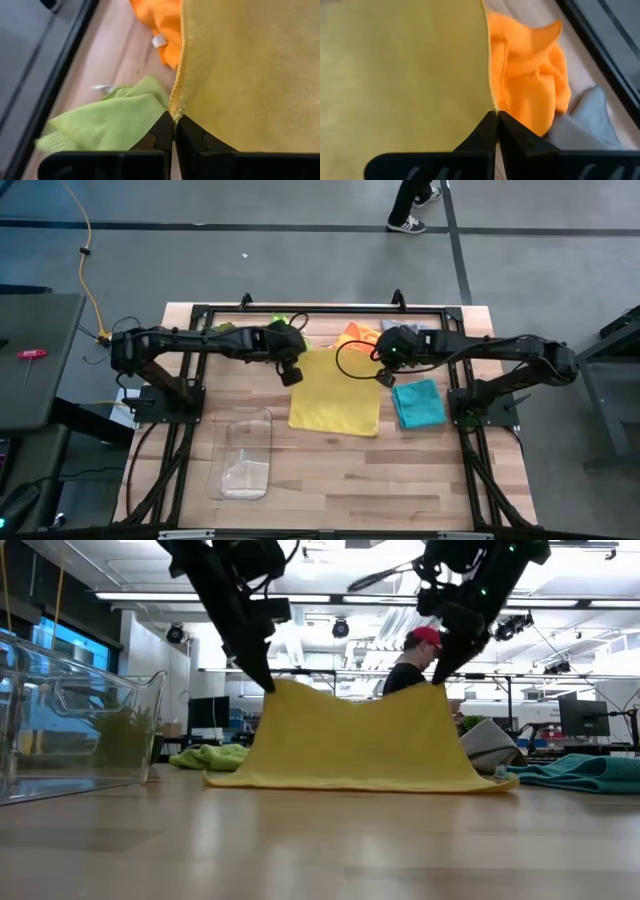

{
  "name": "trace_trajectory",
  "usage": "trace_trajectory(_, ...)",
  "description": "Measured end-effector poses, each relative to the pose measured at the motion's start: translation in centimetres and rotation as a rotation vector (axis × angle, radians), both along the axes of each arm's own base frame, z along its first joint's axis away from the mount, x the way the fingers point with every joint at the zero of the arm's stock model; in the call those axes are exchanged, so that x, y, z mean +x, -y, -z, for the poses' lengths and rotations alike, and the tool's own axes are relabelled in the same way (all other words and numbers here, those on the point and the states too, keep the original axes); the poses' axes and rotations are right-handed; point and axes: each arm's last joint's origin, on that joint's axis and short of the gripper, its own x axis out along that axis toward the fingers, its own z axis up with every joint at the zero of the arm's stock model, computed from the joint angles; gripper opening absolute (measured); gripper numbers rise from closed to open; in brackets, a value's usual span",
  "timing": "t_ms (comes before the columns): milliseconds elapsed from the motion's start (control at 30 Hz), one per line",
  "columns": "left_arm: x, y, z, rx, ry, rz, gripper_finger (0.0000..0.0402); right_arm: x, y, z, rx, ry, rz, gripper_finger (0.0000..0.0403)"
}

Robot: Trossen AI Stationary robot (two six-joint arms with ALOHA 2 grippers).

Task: Fold microfiber towels
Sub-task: Fold the yellow towel

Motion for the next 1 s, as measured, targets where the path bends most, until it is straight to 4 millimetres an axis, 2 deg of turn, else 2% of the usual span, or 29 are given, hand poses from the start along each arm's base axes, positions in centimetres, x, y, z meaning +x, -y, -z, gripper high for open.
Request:
trace_trajectory(200,0.0,2.7,-0.9,0.066,-0.028,0.057,0.0,0.8,-1.9,-1.5,0.016,0.046,-0.037,0.0)
trace_trajectory(367,0.3,5.5,-1.5,0.078,-0.006,0.141,0.0,0.5,-4.6,-0.7,0.075,0.005,-0.062,0.0)
trace_trajectory(500,0.6,7.7,-1.3,0.032,0.004,0.189,0.0,0.3,-7.0,-0.4,0.119,-0.01,-0.085,0.0)
trace_trajectory(633,1.2,9.5,-0.5,-0.014,-0.002,0.215,0.0,0.2,-8.6,-0.4,0.163,0.01,-0.075,0.0)
trace_trajectory(833,1.6,11.1,0.6,-0.031,-0.044,0.25,0.0,0.0,-10.0,-0.3,0.246,0.023,-0.055,0.0)
trace_trajectory(1000,1.0,11.4,1.0,-0.046,-0.118,0.265,0.0,0.2,-10.8,0.1,0.305,0.028,0.012,0.0)
